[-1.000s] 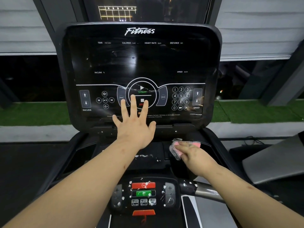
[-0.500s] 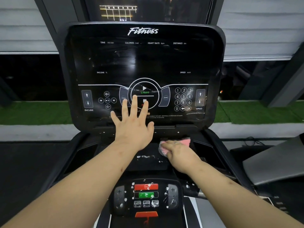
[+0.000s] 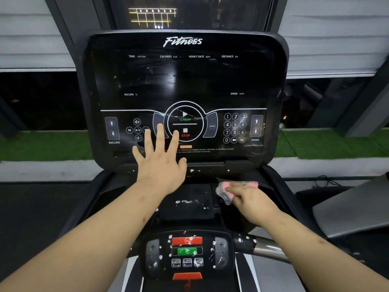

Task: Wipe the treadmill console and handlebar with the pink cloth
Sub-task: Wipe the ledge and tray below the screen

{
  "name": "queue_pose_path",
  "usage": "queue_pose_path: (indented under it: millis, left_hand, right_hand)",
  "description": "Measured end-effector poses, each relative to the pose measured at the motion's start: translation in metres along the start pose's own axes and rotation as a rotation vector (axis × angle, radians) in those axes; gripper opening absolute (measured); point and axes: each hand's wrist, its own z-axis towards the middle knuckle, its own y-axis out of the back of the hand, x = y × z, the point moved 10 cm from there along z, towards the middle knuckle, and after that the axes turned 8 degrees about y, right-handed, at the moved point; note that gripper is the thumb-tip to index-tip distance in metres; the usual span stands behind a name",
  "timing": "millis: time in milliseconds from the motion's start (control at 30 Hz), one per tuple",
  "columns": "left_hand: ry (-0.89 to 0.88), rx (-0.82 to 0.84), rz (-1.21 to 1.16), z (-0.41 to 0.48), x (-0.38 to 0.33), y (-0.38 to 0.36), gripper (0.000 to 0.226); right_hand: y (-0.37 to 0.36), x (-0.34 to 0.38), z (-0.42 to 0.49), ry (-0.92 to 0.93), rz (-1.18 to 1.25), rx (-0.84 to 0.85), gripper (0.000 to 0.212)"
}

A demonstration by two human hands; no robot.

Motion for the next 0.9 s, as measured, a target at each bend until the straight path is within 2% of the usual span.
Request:
queue_pose_path:
  millis: [133,433,667,800,900]
  left_hand:
    - [0.003,-0.002,0.009,0.000,-0.001,-0.003,0.079]
    - [0.010,-0.011,0.017,0.000,-0.002,-0.005,0.081]
    - [0.016,-0.007,0.009,0.000,-0.003,-0.005,0.080]
    - [0.022,-0.001,0.003,0.000,-0.002,-0.006,0.081]
    - [0.025,0.002,0.007,0.000,-0.003,-0.006,0.080]
  right_hand:
    - [0.011,-0.030,-0.032,-0.067,0.045,-0.040,0.039]
    - [0.008,-0.038,-0.059,-0.053,0.054,0.061,0.034]
    - [0.016,-0.002,-0.017,-0.048,-0.061,-0.031,0.035]
    - [0.011,0.027,0.005,-0.008,-0.075,0.017,0.041]
    - [0.004,0.053,0.017,0.033,-0.070,0.036,0.038]
